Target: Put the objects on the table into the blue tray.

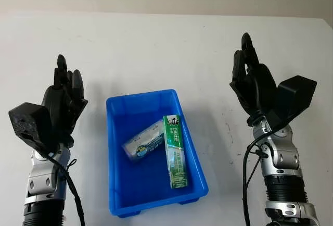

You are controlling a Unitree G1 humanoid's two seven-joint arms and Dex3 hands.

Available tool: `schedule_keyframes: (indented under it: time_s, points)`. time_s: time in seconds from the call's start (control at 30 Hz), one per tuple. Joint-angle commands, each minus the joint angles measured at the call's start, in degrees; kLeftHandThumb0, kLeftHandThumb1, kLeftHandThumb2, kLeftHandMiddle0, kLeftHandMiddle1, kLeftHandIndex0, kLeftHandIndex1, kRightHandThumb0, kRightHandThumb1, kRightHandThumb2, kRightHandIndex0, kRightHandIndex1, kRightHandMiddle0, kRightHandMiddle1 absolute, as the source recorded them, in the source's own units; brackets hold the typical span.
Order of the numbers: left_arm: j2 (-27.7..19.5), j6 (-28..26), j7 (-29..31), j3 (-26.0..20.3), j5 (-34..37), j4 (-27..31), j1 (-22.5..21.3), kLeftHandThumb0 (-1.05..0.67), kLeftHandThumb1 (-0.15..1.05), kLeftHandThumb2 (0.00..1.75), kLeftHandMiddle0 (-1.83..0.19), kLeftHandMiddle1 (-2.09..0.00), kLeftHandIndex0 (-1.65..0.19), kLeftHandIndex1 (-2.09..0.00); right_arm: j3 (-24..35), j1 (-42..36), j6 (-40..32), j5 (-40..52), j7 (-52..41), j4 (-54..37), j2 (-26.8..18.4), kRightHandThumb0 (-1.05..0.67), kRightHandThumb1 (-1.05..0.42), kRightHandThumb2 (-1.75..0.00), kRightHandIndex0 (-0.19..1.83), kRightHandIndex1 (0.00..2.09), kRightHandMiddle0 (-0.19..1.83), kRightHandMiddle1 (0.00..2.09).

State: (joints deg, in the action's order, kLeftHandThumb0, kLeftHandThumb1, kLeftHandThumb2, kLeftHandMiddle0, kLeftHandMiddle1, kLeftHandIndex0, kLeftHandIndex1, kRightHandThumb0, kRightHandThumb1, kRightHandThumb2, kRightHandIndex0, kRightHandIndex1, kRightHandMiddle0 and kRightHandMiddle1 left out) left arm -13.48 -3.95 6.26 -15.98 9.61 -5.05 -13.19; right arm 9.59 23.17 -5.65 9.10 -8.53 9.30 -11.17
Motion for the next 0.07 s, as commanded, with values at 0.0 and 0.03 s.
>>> schedule_keyframes:
  time_s: [0.0, 0.03]
  points:
    - [-0.9, -0.3, 0.4, 0.0, 0.3, 0.6, -0.7, -0.81, 1.05, 0.69, 0.19, -0.02, 0.19, 0.00, 0.2, -0.2, 0.2, 0.0, -0.2, -0.9, -0.6, -0.68, -1.05, -0.77, -0.19, 0.00, -0.19, 0.00]
    - [-1.0, -0.7, 0.3, 0.0, 0.3, 1.0, -0.7, -0.81, 1.05, 0.69, 0.19, -0.03, 0.19, 0.00, 0.2, -0.3, 0.2, 0.0, -0.3, -0.9, -0.6, -0.69, -1.05, -0.77, -0.19, 0.00, -0.19, 0.00]
